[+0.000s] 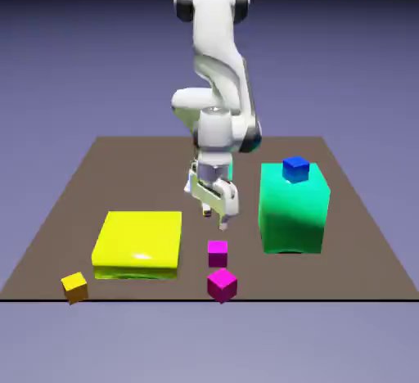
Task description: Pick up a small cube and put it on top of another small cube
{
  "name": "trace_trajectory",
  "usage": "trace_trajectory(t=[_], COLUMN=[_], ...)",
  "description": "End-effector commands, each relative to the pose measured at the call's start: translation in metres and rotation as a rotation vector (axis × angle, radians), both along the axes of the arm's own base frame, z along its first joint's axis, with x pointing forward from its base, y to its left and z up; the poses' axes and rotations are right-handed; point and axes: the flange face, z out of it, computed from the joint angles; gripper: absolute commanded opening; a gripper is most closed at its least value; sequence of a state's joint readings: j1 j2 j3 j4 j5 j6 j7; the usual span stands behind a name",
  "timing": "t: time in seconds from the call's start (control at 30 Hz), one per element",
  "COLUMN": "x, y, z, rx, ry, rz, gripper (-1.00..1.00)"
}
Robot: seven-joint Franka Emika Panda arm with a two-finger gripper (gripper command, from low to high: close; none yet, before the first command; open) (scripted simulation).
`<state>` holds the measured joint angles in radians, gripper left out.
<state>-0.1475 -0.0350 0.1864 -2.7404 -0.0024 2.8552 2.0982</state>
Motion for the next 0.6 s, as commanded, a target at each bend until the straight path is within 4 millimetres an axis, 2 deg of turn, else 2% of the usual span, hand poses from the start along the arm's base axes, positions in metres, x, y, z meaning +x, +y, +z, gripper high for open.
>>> trace_trajectory(t=[0.0,0.2,0.27,0.5,0.53,0.57], x=[-0.001,-0.011,-0.011,-0.011,-0.011,-0.011], y=[0.001,0.005,0.005,0.006,0.006,0.006], z=[-0.007,-0.047,-0.048,-0.118,-0.118,-0.118], rx=[0.008,0.043,0.044,0.043,0.043,0.043], ry=[0.021,0.145,0.151,0.15,0.15,0.15], rz=[-0.042,-0.297,-0.31,-0.31,-0.31,-0.31], gripper=[0.0,0.0,0.0,0.0,-1.0,-1.0])
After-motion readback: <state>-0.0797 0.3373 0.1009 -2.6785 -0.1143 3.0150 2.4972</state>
